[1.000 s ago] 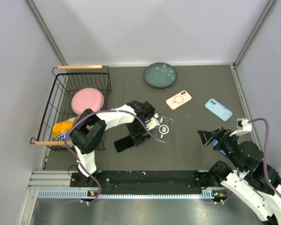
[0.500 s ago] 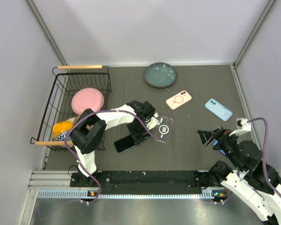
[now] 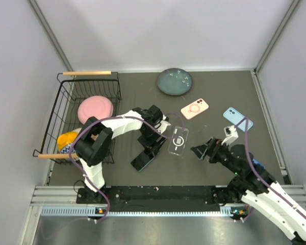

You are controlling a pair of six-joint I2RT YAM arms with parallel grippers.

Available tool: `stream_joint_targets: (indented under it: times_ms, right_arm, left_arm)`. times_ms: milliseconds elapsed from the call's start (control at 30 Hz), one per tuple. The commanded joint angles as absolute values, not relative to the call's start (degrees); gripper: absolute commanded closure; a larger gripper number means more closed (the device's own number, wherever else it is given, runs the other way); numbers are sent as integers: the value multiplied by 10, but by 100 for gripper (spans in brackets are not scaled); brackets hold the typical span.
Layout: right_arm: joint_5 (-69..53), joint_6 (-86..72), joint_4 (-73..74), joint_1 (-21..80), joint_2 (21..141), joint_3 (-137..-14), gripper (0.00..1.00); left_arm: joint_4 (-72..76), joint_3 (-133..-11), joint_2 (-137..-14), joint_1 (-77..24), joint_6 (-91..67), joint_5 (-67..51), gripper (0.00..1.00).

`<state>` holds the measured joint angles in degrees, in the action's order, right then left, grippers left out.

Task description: Put the phone into the phone case

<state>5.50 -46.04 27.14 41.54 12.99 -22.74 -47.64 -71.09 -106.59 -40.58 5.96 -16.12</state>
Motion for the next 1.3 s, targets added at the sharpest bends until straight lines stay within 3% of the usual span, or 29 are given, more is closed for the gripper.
stream_joint_targets:
  times_ms: [0, 167, 367, 567, 800, 1267]
  right_arm:
    - [-40, -549, 65, 423, 197, -167, 17]
    - [-39, -586, -59, 437, 287, -120, 23]
    - [69, -629, -126, 524, 389, -115, 30]
    - [121, -655, -160, 594, 538, -163, 37]
    - [108, -658, -220, 607, 670, -209, 48]
    - [108, -664, -171, 611, 767, -261, 60]
  left_arm:
    - [-400, -691, -1035, -378, -22, -250, 64]
    - [-357, -674, -1027, -367, -75, -283, 67]
    - [-300, -652, -1030, -366, -137, -276, 69]
    - [-203, -610, -1027, -367, -234, -294, 68]
    - [-161, -573, -999, -367, -276, -275, 69]
    - [-107, -530, -964, -367, -352, -264, 69]
